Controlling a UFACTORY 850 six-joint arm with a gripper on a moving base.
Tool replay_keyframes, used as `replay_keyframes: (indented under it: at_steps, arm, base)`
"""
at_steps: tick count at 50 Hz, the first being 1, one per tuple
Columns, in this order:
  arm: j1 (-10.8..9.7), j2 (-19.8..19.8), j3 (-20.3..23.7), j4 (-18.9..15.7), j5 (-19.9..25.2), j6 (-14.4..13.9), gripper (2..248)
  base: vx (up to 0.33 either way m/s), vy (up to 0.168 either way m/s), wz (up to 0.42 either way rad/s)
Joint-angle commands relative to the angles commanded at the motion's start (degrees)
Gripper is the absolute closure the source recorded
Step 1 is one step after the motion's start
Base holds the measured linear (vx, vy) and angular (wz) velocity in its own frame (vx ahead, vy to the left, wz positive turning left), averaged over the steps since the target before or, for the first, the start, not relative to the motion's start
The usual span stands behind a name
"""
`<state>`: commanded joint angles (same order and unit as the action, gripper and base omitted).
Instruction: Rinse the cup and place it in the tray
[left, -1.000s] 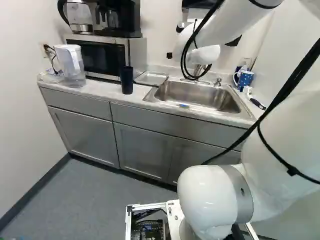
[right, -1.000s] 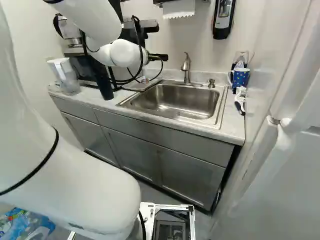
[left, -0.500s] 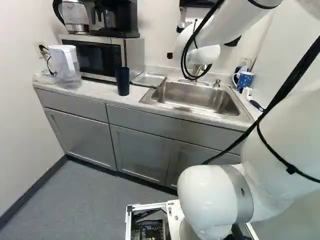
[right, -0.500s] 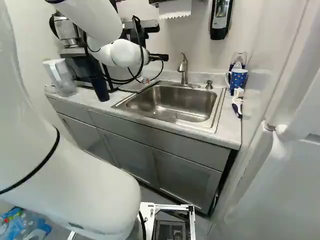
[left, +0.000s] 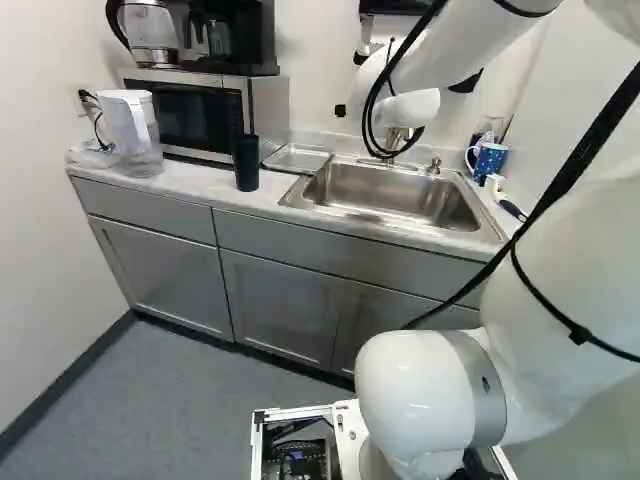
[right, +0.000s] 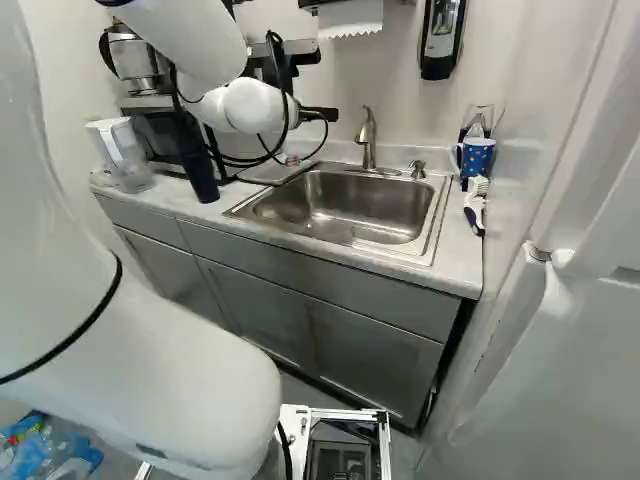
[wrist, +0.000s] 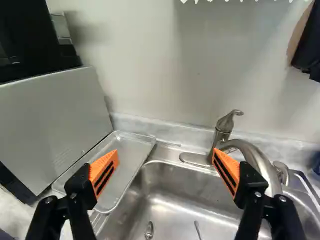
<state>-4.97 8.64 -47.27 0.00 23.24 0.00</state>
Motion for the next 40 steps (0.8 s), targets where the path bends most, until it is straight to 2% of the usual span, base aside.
replay_keyframes:
  at_steps: [40]
  arm:
    - [-3.93,-10.56,-10.23,0.00,-1.98,0.00,3]
  base:
    - [0.000,0.000,0.000]
